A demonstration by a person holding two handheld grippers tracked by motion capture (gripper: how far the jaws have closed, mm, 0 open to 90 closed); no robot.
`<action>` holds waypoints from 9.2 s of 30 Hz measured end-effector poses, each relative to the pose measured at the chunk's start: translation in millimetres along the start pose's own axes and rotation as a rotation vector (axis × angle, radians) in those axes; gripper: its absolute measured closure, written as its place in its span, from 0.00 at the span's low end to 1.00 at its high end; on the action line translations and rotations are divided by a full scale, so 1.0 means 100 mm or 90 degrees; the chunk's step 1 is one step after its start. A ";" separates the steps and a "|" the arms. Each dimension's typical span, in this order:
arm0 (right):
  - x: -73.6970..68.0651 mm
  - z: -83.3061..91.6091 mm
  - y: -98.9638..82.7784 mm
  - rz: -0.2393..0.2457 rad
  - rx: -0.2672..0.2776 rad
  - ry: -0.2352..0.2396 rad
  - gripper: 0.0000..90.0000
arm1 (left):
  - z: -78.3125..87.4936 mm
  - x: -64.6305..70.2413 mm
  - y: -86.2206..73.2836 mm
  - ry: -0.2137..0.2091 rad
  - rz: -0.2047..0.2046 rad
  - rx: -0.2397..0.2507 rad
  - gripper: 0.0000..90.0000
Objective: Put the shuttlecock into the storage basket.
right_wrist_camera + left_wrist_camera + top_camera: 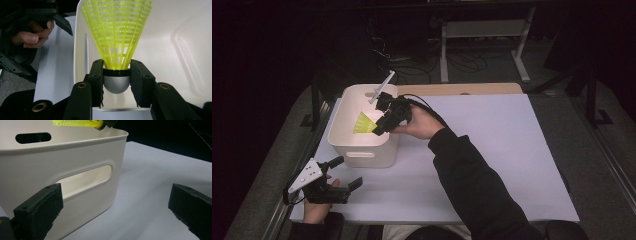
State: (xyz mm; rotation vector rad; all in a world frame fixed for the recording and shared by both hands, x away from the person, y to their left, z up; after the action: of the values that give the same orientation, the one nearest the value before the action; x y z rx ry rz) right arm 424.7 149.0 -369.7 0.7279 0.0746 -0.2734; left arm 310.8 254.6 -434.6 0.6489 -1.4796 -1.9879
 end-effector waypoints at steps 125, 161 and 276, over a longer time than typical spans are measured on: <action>0.23 0.84 -0.88 -0.077 0.105 -0.079 0.00 | 0.00 0.00 0.00 0.004 0.005 0.000 0.00; 0.20 1.05 -1.27 -0.084 0.141 -0.096 0.00 | 0.00 -0.01 0.00 0.005 0.005 0.000 0.00; 0.21 1.48 -2.86 -0.235 0.236 -0.206 0.00 | -0.01 -0.01 0.01 0.008 0.005 0.003 0.00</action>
State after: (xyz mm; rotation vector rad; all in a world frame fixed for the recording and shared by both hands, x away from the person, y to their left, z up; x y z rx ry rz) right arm 363.2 -157.8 -447.8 1.0278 -0.1549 -0.7692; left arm 312.2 255.0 -434.0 0.6559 -1.4781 -1.9703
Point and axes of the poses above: each handheld gripper's, and its own axes: z roughly backward along the jaws, y roughly out of its top, x roughly to its right, the point moved 10 cm from there along -z, roughly forward along the jaws, and after that the axes turned 6 degrees about -z, right-handed, at the moved point
